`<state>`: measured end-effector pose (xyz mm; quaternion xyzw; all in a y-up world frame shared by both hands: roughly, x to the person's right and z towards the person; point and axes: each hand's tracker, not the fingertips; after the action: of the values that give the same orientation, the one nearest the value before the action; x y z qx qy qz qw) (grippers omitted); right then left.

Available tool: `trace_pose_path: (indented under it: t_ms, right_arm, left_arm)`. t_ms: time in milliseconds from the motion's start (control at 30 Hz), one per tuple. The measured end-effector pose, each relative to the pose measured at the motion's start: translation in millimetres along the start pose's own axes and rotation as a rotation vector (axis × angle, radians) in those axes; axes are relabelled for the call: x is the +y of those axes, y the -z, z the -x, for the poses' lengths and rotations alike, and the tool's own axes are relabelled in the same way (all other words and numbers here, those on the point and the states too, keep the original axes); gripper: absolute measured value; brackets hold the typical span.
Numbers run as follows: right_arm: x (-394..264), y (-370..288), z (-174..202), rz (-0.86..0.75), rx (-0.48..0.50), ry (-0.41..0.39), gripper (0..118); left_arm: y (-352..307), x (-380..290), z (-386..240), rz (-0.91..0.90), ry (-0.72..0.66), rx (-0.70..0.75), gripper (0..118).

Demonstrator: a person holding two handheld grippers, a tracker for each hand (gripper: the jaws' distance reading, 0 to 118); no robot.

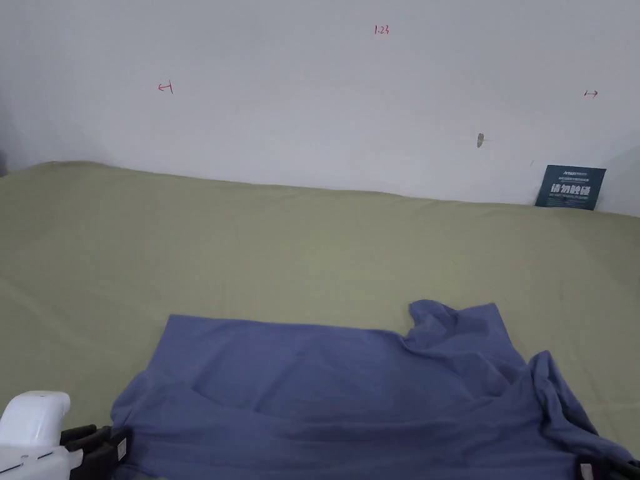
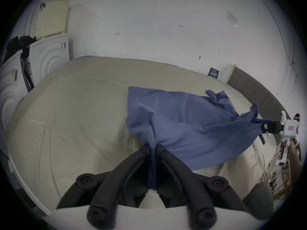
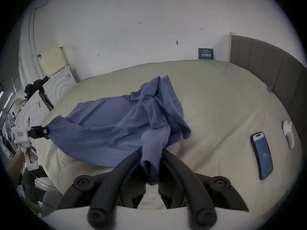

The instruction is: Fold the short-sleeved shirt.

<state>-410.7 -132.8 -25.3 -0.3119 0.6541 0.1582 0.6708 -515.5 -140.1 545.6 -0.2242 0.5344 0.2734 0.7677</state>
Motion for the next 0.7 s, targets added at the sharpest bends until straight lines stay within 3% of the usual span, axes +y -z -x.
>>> trace_pose_path:
  t_ms: [133, 367, 533, 700]
  right_arm:
    - [-20, -31, 3, 0.014, -0.012, 0.007, 10]
    - [-76, -50, 4, 0.187, -0.063, 0.021, 10]
    - [-102, -40, -10, 0.349, -0.092, 0.090, 10]
    - [-101, -47, -12, 0.343, -0.080, 0.149, 10]
  left_arm:
    - [-22, -22, 2, 0.040, 0.002, -0.022, 7]
    - [-37, -90, 11, 0.168, -0.058, -0.022, 7]
    - [-38, -117, 12, 0.220, -0.095, -0.019, 7]
    - [-36, -120, 27, 0.203, -0.144, -0.050, 9]
